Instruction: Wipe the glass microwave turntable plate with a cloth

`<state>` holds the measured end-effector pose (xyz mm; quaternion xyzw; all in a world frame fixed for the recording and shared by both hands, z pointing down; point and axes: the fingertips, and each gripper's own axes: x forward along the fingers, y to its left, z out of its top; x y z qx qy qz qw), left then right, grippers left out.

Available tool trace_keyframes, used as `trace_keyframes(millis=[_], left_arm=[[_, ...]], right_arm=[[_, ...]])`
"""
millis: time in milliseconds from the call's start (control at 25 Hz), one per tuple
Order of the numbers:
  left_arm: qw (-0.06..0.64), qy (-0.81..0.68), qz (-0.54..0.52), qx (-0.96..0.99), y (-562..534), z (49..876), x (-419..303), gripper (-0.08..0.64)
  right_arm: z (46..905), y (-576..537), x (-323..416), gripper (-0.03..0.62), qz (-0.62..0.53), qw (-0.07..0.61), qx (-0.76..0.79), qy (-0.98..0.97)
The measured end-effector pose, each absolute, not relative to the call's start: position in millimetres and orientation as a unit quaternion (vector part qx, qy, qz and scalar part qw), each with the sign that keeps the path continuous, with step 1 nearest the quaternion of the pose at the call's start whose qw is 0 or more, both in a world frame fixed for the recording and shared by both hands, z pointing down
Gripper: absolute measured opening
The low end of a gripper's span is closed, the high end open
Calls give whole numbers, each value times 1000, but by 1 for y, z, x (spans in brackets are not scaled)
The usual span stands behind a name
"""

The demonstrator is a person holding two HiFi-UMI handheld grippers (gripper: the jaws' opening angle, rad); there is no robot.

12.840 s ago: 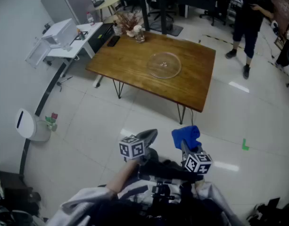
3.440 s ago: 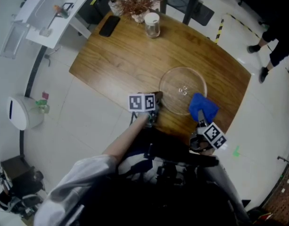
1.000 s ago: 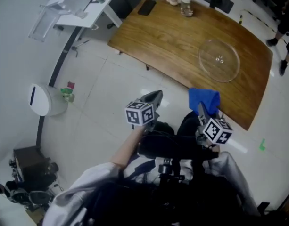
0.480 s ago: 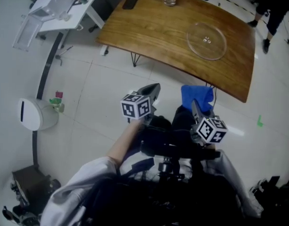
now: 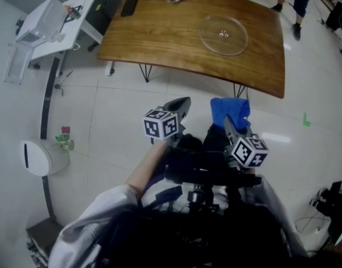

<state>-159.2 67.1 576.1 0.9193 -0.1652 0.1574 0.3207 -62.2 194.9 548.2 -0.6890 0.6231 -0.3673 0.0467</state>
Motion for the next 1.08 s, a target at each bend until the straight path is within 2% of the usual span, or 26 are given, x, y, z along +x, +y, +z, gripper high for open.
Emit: trace_keyframes(millis=[760, 1080], left_arm=[[357, -228, 101, 900, 35, 565, -193, -3], [361, -223, 92, 901, 34, 569, -178, -3]], right_arm=[[537, 165, -68, 80, -362, 10, -648, 670], [545, 168, -57, 80, -353, 15, -643, 679]])
